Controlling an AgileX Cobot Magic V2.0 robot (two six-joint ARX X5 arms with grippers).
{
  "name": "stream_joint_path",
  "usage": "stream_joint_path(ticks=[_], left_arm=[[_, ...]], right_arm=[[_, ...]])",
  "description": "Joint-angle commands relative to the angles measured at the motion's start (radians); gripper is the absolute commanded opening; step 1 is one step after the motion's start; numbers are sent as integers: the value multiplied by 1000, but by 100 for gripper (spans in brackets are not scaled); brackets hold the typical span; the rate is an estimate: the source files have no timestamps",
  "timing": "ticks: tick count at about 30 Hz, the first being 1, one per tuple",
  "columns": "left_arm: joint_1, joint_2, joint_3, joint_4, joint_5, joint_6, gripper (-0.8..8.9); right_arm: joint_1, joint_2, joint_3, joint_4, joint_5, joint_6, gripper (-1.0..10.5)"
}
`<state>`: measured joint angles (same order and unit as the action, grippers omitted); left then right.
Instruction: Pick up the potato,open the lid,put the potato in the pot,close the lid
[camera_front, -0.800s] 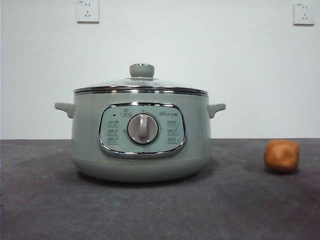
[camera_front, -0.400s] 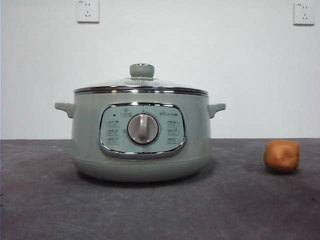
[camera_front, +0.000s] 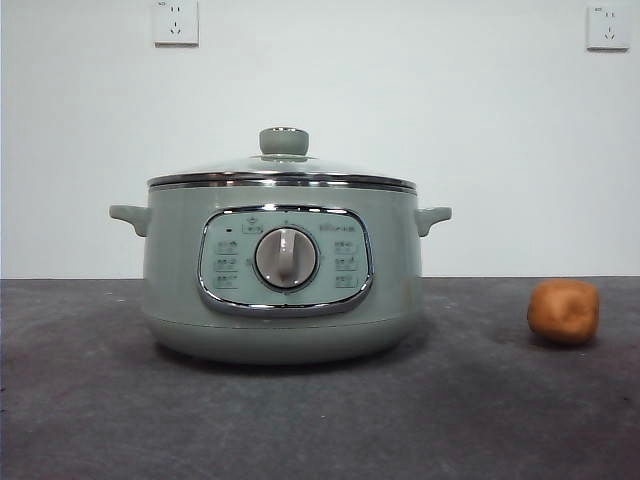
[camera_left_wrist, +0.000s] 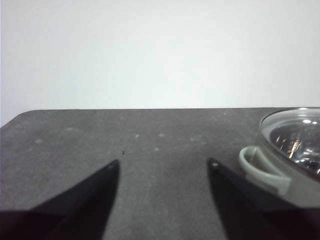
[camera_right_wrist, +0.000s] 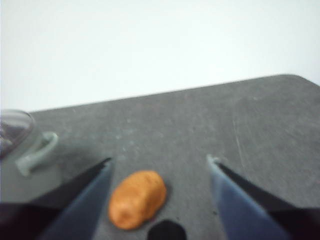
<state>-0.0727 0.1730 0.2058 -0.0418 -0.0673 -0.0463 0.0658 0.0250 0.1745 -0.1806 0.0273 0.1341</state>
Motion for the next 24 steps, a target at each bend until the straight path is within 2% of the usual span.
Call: stream_joint_path(ticks=[1,9,12,14,20,24], left_arm=[[2,38,48,3,27,-5,379],[2,214,237,-84,159,-6,388],[2,287,315,-151,185,-11,483],[1,336,367,-201,216,-21,480],[1,467,484,-305,328,-41,477],[1,551,544,-374,398,-78,478]], right_arm=[[0,23,56,-11,-14,40,509],[0,148,246,-67,-79,55,510],[0,219,338,-136,-94,55,510],[0,275,403,-197,-114,54,510],[0,428,538,-316,-261,84,504],[0,510,572,-342,-302,103,505]])
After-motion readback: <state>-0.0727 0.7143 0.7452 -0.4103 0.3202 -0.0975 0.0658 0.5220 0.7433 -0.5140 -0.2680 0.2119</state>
